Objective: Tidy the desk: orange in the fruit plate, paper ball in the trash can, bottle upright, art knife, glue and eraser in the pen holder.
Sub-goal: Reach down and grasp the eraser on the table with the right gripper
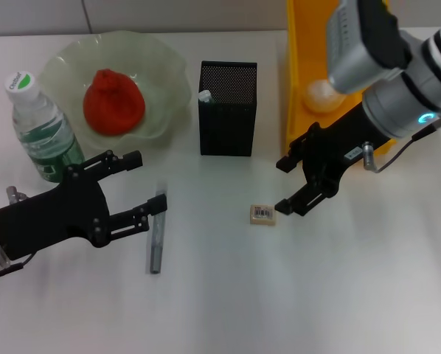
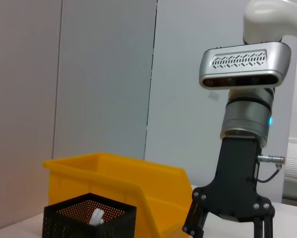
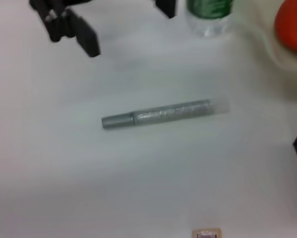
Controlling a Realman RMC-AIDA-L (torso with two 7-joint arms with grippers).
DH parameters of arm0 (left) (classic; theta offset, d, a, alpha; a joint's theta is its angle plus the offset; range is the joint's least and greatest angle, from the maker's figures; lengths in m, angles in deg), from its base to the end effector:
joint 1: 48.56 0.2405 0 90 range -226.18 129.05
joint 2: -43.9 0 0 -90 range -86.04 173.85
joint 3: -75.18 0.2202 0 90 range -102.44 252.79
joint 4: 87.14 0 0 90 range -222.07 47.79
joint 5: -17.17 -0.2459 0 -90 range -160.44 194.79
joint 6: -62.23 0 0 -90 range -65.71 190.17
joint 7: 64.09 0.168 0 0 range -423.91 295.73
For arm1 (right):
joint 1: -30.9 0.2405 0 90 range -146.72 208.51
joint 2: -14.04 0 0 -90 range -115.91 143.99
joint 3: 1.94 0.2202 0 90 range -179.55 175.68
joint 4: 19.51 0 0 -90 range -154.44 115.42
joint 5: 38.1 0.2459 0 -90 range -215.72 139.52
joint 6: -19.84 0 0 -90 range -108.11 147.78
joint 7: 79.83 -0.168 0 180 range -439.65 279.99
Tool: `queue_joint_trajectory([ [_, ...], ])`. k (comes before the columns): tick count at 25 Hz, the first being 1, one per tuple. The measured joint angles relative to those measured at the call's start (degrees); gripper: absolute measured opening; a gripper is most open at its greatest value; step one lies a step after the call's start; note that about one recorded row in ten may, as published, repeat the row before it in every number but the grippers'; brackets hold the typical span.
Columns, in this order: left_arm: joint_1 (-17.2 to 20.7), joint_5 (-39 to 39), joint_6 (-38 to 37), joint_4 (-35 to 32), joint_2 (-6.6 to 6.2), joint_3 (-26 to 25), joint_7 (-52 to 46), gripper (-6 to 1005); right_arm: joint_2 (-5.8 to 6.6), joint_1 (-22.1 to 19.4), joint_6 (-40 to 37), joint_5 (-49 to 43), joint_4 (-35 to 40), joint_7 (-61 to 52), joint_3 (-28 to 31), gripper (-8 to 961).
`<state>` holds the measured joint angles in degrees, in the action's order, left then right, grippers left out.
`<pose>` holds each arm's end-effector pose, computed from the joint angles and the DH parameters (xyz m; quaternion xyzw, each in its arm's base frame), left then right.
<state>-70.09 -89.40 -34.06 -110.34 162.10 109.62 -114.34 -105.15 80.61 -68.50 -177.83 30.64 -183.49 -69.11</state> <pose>-0.2862 0.2827 -0.0177 -0.9125 -0.1330 -0.3365 0.1908 0.1428 0.3909 -0.0432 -0.9905 0.0717 -0.1170 0.0072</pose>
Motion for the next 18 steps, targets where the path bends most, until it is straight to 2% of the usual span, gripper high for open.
queue_joint_trajectory([
  [8, -0.4, -4.5, -0.3, -0.3, -0.22, 0.0, -0.2, 799, -0.33, 0.6, 2.3, 1.2, -0.4, -0.4, -7.3, 750],
  [11, -0.4, -7.1, -0.3, -0.5, -0.70, 0.0, -0.5, 799, -0.42, 0.3, 4.3, 2.8, -0.5, -0.2, -10.6, 747],
  [18, -0.3, -8.0, -0.4, -0.6, -1.24, 0.0, -2.3, 798, -0.43, 0.2, 7.9, 4.0, -1.3, -0.1, -15.1, 740],
])
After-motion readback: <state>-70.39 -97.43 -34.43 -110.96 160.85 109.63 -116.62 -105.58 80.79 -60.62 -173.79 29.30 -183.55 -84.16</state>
